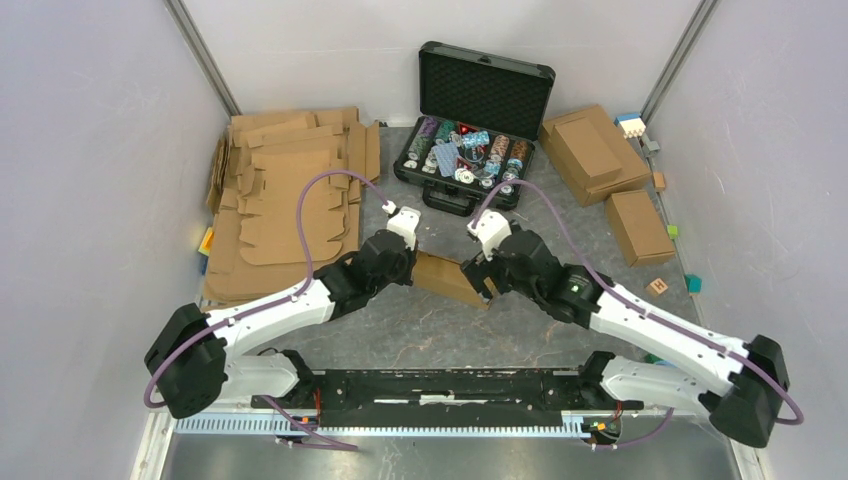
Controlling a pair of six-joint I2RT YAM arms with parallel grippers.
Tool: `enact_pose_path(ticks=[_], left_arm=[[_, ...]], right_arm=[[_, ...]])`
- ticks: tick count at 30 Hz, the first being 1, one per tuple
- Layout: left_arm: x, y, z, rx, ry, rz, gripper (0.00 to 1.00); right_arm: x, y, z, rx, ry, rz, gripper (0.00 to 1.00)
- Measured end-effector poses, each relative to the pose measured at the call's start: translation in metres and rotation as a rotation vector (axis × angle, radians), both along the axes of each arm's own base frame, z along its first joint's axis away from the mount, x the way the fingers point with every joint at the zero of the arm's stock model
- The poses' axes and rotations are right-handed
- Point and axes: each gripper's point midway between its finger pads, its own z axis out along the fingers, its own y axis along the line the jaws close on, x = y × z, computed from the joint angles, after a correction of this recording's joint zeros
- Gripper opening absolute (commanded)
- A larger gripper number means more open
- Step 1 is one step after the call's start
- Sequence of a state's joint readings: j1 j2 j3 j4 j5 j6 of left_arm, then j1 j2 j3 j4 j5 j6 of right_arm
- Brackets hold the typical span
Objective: Fold the paper box
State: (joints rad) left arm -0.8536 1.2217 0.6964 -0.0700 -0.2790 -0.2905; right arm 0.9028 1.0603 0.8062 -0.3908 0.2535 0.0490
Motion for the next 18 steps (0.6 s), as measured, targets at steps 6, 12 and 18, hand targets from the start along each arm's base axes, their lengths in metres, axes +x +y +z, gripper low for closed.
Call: enact_pose_path(ticks=[6, 12, 18], left_arm=[[-0.001, 0.000, -0.001, -0.003, 0.006, 0.003, 0.02], [-0.002, -0.001, 0.000, -0.007, 0.007, 0.003, 0.02], [-0.002, -0.002, -0.001, -0.006, 0.007, 0.000, 0.02]], right_arm=[[-0.015, -0.024, 0.007, 0.068, -0.002, -0.078, 0.83], [-0.020, -0.035, -0.004, 0.062, 0.026, -0.125, 0.73], [-0.018, -0.045, -0.026, 0.019, 0.069, -0.168, 0.64]])
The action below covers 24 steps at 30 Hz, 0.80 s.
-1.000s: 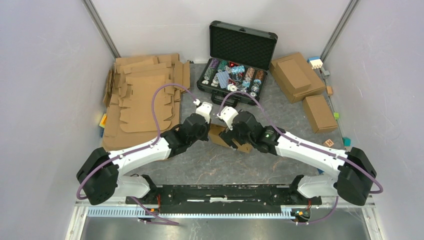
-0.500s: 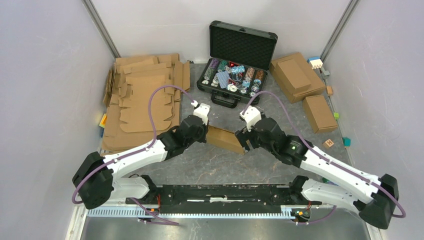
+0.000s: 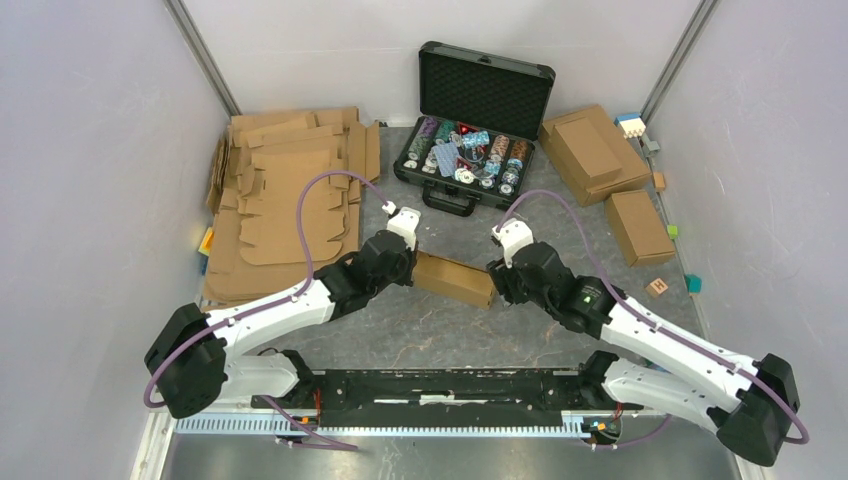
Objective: Fold the paper box
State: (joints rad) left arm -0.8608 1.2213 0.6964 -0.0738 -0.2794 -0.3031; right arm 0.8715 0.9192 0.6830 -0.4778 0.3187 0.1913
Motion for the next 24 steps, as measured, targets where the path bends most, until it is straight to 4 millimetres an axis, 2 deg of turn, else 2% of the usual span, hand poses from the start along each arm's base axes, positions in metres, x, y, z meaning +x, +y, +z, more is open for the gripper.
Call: enact_pose_path(ticks=[8, 17, 24], left_arm=[[0.000, 0.000, 0.000, -0.001, 0.000, -0.001, 0.02], [-0.001, -0.001, 0.000, 0.000, 0.000, -0.005, 0.02], [-0.001, -0.001, 0.000, 0.002, 0.000, -0.003, 0.02]], right_arm=[[0.014, -0.010, -0.018, 0.054, 0.052, -0.070, 0.55], [0.021, -0.002, -0.026, 0.225, 0.112, -0.098, 0.54], [0.020, 0.004, -0.030, 0.315, 0.138, -0.106, 0.48]])
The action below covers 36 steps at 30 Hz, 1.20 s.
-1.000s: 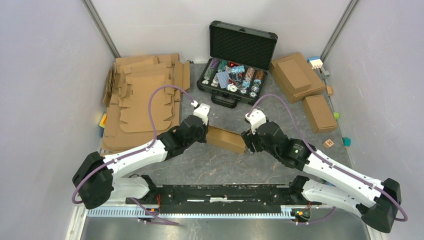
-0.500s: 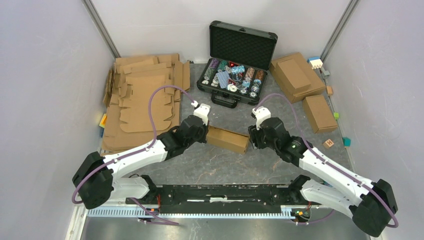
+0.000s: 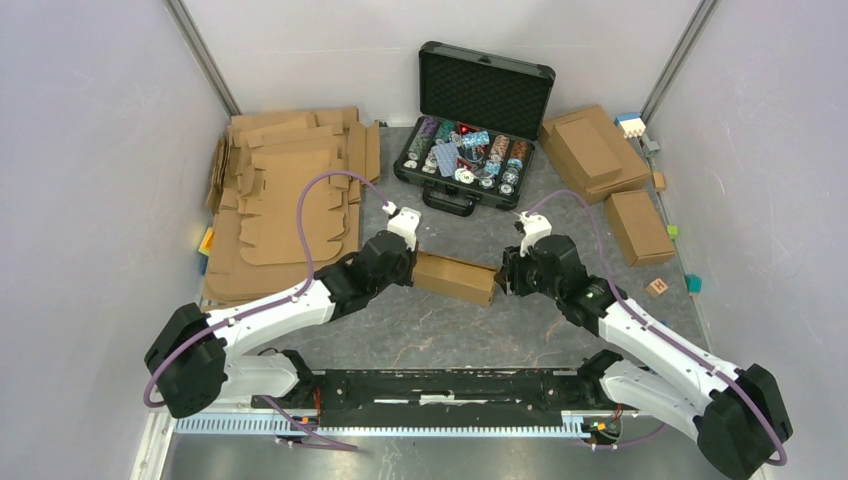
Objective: Fold the paper box
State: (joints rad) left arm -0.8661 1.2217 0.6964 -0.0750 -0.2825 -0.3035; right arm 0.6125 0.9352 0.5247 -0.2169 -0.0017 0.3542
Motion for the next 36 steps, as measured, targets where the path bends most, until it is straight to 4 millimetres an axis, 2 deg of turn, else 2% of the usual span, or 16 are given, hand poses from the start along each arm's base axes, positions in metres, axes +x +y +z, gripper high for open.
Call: enact_pose_path(ticks=[7, 10, 14, 17, 19, 29, 31, 33, 36], left_arm=[[0.000, 0.000, 0.000, 0.001, -0.001, 0.002, 0.02], [0.000, 0.000, 0.000, 0.001, 0.000, 0.002, 0.02], [-0.001, -0.001, 0.000, 0.000, 0.000, -0.003, 0.02], [-0.002, -0.002, 0.000, 0.000, 0.001, -0.007, 0.02], [-0.002, -0.002, 0.000, -0.002, 0.002, -0.009, 0.02], [-0.001, -0.005, 0.000, 0.000, 0.004, -0.013, 0.03], [-0.002, -0.005, 0.000, 0.001, 0.004, -0.014, 0.11], [-0.002, -0.005, 0.000, 0.001, 0.004, -0.014, 0.20], [-0.004, -0.007, -0.004, 0.003, 0.018, -0.021, 0.29]], right_arm=[[0.001, 0.002, -0.001, 0.065, 0.015, -0.025, 0.40], [0.001, 0.003, 0.000, 0.090, 0.017, -0.030, 0.32], [0.000, 0.003, 0.005, 0.118, 0.008, -0.038, 0.27], [0.001, 0.003, 0.009, 0.131, -0.003, -0.040, 0.14], [0.001, 0.003, 0.011, 0.137, -0.006, -0.039, 0.13], [-0.001, 0.004, 0.003, 0.135, 0.029, -0.045, 0.23], [0.000, 0.003, 0.003, 0.138, 0.031, -0.055, 0.28], [0.000, 0.003, 0.004, 0.145, 0.035, -0.063, 0.38], [0.000, 0.003, 0.003, 0.150, 0.044, -0.065, 0.44]])
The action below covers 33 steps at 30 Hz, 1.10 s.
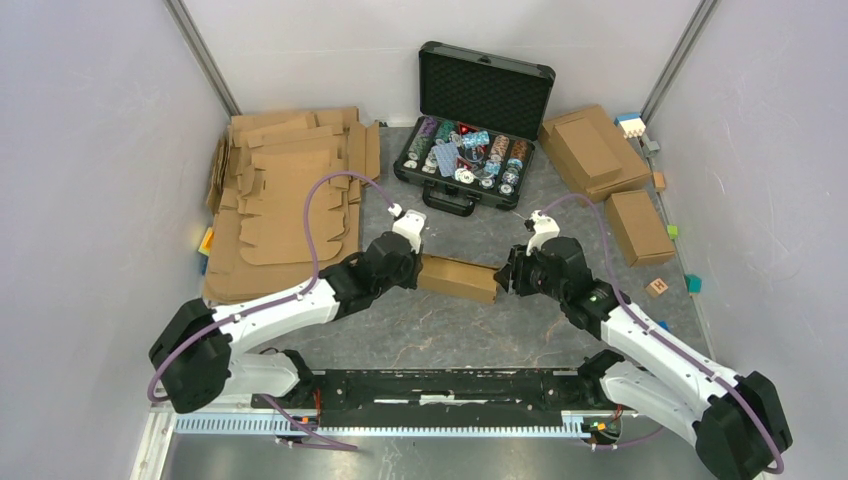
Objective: Fold the paper box
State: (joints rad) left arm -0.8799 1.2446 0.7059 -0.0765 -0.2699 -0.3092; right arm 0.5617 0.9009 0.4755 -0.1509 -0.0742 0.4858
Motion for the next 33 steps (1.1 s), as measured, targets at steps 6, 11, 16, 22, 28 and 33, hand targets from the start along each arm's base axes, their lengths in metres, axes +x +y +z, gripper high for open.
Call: enact_pose_path(ticks=[6, 11, 16, 22, 28, 33], left_arm=[[-0.002, -0.004, -0.007, -0.005, 0.029, 0.001, 0.35], [-0.001, -0.007, -0.008, -0.014, 0.036, 0.004, 0.22], [0.001, -0.008, -0.007, -0.017, 0.038, 0.008, 0.16], [0.001, -0.008, -0.007, -0.016, 0.038, 0.008, 0.12], [0.001, -0.008, -0.007, -0.013, 0.039, 0.010, 0.10], [0.001, -0.008, -0.007, -0.013, 0.039, 0.010, 0.10]], right_arm=[[-0.001, 0.002, -0.002, 0.007, 0.014, 0.007, 0.50], [-0.001, 0.005, 0.001, 0.021, 0.007, 0.019, 0.51], [0.002, 0.003, -0.002, 0.043, 0.030, 0.000, 0.51], [-0.002, 0.000, -0.012, 0.070, 0.073, -0.024, 0.59], [0.000, 0.000, -0.012, 0.118, 0.080, -0.025, 0.48], [0.000, 0.000, -0.010, 0.146, 0.089, -0.028, 0.43]])
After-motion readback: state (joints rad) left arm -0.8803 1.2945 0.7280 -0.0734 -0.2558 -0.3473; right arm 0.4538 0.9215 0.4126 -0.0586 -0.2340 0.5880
